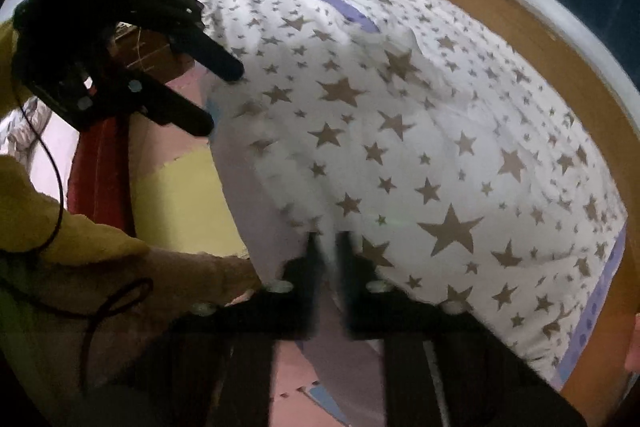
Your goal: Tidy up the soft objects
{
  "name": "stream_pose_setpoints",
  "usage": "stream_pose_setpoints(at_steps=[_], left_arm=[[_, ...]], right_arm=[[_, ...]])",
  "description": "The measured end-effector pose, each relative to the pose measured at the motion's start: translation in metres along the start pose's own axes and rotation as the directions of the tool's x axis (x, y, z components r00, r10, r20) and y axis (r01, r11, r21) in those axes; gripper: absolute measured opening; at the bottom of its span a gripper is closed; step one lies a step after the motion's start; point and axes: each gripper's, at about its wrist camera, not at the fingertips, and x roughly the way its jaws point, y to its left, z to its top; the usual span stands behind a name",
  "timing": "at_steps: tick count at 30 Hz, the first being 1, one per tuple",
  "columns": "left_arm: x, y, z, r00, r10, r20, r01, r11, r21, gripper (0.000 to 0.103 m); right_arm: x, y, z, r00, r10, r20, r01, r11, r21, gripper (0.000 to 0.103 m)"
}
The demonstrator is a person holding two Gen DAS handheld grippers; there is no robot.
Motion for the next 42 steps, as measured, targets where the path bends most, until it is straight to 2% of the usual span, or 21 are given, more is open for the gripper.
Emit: stream_pose_setpoints(at_steps=[4, 8, 13, 16, 19, 20, 22, 23, 25, 26, 28, 30, 32, 34, 37, 39, 40, 41, 42], left_arm=[[0.004, -0.004, 0.003, 0.999, 0.03, -0.015, -0.028, 0.997, 0.072, 0.047], [0.004, 0.0, 0.011, 0.999, 0.033, -0.004, -0.032, 0.995, 0.092, 0.047], [0.008, -0.005, 0.02, 0.999, 0.028, -0.034, -0.021, 0.984, 0.175, 0.047], [0.016, -0.013, 0.022, 0.997, 0.016, -0.071, 0.001, 0.974, 0.228, 0.047], [0.033, -0.022, 0.019, 0.992, 0.036, -0.117, -0.005, 0.966, 0.257, 0.047], [0.036, -0.023, 0.018, 0.993, 0.042, -0.113, -0.013, 0.969, 0.245, 0.047], [0.036, -0.021, 0.019, 0.996, 0.045, -0.081, -0.028, 0.981, 0.193, 0.028], [0.034, -0.018, 0.019, 0.998, 0.035, -0.059, -0.026, 0.988, 0.155, 0.015], [0.023, -0.01, 0.021, 1.0, 0.006, -0.002, -0.006, 0.998, 0.061, 0.011], [0.017, -0.007, 0.02, 1.0, 0.003, 0.027, -0.004, 1.0, 0.025, 0.007], [0.009, -0.003, 0.018, 0.998, 0.005, 0.063, -0.003, 1.0, -0.025, 0.006], [0.007, -0.003, 0.016, 0.998, 0.004, 0.068, -0.001, 0.999, -0.045, 0.006], [0.006, -0.003, 0.015, 0.997, 0.003, 0.074, 0.002, 0.998, -0.065, 0.006], [0.005, -0.003, 0.013, 0.997, 0.003, 0.079, 0.004, 0.996, -0.085, 0.006], [0.003, 0.0, 0.012, 0.995, 0.001, 0.103, 0.013, 0.991, -0.132, 0.006], [-0.001, 0.001, 0.011, 0.992, 0.007, 0.123, 0.012, 0.987, -0.158, 0.006], [-0.004, 0.001, 0.011, 0.99, 0.017, 0.136, 0.007, 0.985, -0.171, 0.006], [-0.009, -0.001, 0.011, 0.988, 0.03, 0.152, -0.001, 0.983, -0.185, 0.006], [-0.014, -0.002, 0.011, 0.985, 0.04, 0.167, -0.007, 0.98, -0.197, 0.006]], right_arm=[[-0.018, 0.005, -0.001, 0.998, -0.01, 0.056, 0.01, 1.0, -0.006, 0.003], [-0.026, 0.016, -0.002, 0.997, -0.048, 0.065, 0.051, 0.998, -0.044, 0.003], [-0.025, 0.034, -0.008, 0.991, -0.119, 0.061, 0.126, 0.985, -0.121, 0.003], [-0.023, 0.032, -0.009, 0.988, -0.136, 0.076, 0.143, 0.984, -0.105, 0.003], [-0.024, 0.024, -0.007, 0.984, -0.151, 0.1, 0.157, 0.986, -0.063, 0.003], [-0.025, 0.021, -0.007, 0.983, -0.151, 0.108, 0.157, 0.987, -0.043, 0.003], [-0.027, 0.019, -0.009, 0.981, -0.163, 0.104, 0.165, 0.986, -0.015, 0.003], [-0.027, 0.018, -0.011, 0.98, -0.175, 0.096, 0.176, 0.984, -0.001, 0.003], [-0.029, 0.017, -0.016, 0.977, -0.198, 0.079, 0.197, 0.98, 0.028, 0.006], [-0.031, 0.015, -0.021, 0.973, -0.219, 0.071, 0.216, 0.975, 0.046, 0.012], [-0.038, 0.009, -0.038, 0.957, -0.284, 0.055, 0.279, 0.957, 0.081, 0.027], [-0.043, 0.001, -0.055, 0.936, -0.35, 0.032, 0.345, 0.932, 0.11, 0.05], [-0.045, -0.011, -0.071, 0.903, -0.43, -0.001, 0.427, 0.897, 0.116, 0.053], [-0.044, -0.021, -0.08, 0.886, -0.463, -0.032, 0.463, 0.88, 0.104, 0.053], [-0.039, -0.031, -0.085, 0.883, -0.468, -0.041, 0.47, 0.877, 0.104, 0.053], [-0.036, -0.038, -0.084, 0.885, -0.464, -0.033, 0.464, 0.877, 0.125, 0.052], [-0.036, -0.043, -0.084, 0.885, -0.465, -0.026, 0.463, 0.873, 0.154, 0.046], [-0.037, -0.045, -0.083, 0.886, -0.462, -0.03, 0.46, 0.87, 0.176, 0.012], [-0.039, -0.047, -0.083, 0.887, -0.46, -0.032, 0.457, 0.867, 0.2, 0.002]])
